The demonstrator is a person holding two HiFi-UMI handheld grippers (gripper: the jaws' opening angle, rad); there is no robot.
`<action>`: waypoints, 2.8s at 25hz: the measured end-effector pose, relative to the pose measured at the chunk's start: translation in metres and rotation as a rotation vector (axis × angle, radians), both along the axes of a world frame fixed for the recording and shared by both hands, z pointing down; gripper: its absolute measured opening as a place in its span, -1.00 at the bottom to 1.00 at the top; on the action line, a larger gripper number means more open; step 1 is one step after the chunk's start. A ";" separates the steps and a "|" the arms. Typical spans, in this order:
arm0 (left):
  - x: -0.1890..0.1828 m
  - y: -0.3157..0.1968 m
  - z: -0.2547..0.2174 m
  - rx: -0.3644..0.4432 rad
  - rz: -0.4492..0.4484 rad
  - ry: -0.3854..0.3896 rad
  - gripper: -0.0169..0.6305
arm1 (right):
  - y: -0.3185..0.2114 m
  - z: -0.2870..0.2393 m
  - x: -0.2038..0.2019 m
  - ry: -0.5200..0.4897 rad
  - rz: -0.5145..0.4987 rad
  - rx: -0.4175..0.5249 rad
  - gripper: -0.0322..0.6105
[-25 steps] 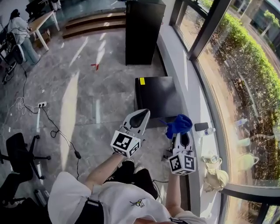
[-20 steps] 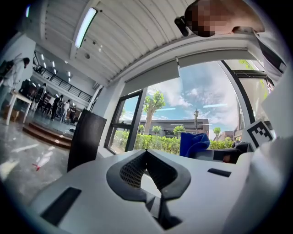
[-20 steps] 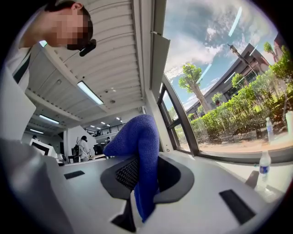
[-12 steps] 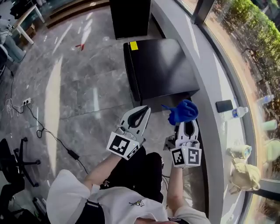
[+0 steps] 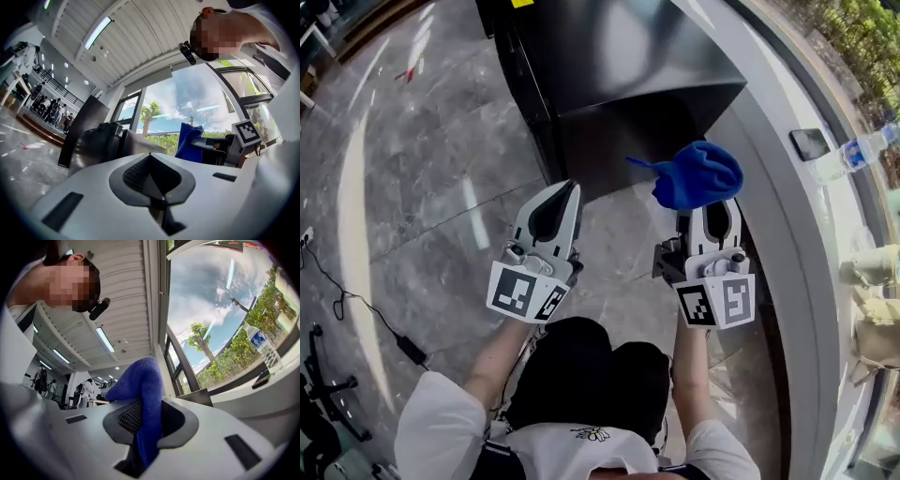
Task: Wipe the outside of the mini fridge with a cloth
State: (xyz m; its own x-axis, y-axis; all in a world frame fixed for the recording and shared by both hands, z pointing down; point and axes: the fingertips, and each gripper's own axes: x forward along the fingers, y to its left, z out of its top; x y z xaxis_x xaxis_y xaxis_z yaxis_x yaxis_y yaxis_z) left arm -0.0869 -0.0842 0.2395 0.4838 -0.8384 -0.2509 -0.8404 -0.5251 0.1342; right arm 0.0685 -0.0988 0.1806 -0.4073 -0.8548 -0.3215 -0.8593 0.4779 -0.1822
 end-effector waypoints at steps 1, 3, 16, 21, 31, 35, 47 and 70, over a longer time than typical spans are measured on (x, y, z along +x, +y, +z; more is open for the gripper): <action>-0.001 -0.001 0.012 -0.002 -0.004 0.003 -0.93 | 0.001 0.010 0.000 -0.002 0.003 0.005 -0.65; -0.003 -0.004 0.030 -0.001 -0.007 0.003 -0.93 | 0.000 0.026 -0.005 0.001 -0.002 0.017 -0.65; -0.028 -0.036 0.072 -0.097 -0.131 0.044 -0.93 | -0.037 0.054 -0.062 -0.066 -0.182 -0.038 -0.65; -0.018 -0.015 0.077 -0.111 -0.106 -0.001 -0.93 | -0.016 0.054 -0.079 -0.043 -0.253 -0.048 -0.65; -0.038 -0.011 0.081 -0.157 -0.155 -0.013 -0.93 | -0.019 0.045 -0.138 0.034 -0.399 -0.068 -0.65; -0.036 -0.011 0.083 -0.160 -0.152 -0.010 -0.93 | -0.022 0.044 -0.163 0.045 -0.452 -0.085 -0.65; -0.029 -0.013 0.096 -0.179 -0.133 -0.019 -0.93 | -0.035 0.052 -0.186 0.097 -0.465 -0.098 -0.65; 0.017 -0.039 0.107 -0.178 -0.041 -0.052 -0.93 | -0.085 0.054 -0.097 0.129 -0.311 -0.068 -0.65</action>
